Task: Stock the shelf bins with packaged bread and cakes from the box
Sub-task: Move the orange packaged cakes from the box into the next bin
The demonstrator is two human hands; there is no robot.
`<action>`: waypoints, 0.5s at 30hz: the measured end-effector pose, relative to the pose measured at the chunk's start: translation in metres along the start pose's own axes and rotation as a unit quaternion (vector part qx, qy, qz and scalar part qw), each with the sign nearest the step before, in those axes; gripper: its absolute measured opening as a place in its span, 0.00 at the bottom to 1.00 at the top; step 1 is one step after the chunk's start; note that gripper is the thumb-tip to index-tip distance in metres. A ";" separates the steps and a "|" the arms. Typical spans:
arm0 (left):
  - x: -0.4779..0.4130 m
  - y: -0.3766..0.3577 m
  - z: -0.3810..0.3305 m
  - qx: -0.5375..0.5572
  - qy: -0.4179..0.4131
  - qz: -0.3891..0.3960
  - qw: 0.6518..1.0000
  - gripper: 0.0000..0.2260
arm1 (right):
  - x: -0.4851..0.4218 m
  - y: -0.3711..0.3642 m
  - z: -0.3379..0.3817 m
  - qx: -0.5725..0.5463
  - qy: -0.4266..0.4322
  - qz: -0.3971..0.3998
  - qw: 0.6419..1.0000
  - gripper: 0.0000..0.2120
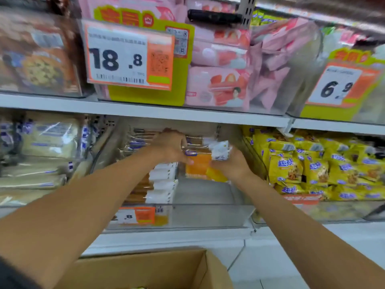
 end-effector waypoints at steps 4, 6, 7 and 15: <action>-0.014 -0.005 0.005 -0.156 -0.016 -0.001 0.988 0.28 | -0.011 -0.020 -0.013 0.049 0.008 -0.004 0.999 0.41; -0.017 -0.005 0.006 -0.180 -0.019 0.028 0.983 0.27 | -0.014 -0.024 -0.005 0.190 0.075 0.018 0.979 0.54; -0.017 -0.005 0.007 -0.180 -0.021 0.045 0.982 0.27 | -0.014 -0.029 -0.002 0.288 0.107 0.065 0.950 0.54; -0.014 -0.007 0.031 0.006 -0.038 0.080 0.996 0.39 | -0.020 -0.037 0.000 0.381 0.207 0.068 0.898 0.41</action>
Point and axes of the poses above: each hand's wrist, its own x-axis away from the middle knuckle, its own y-axis out of the back of the hand, z = x × y, the point moved 6 cm from there along -x, towards the middle knuckle, and after that the axes turned 6 degrees about -z, right-handed, at the moved point
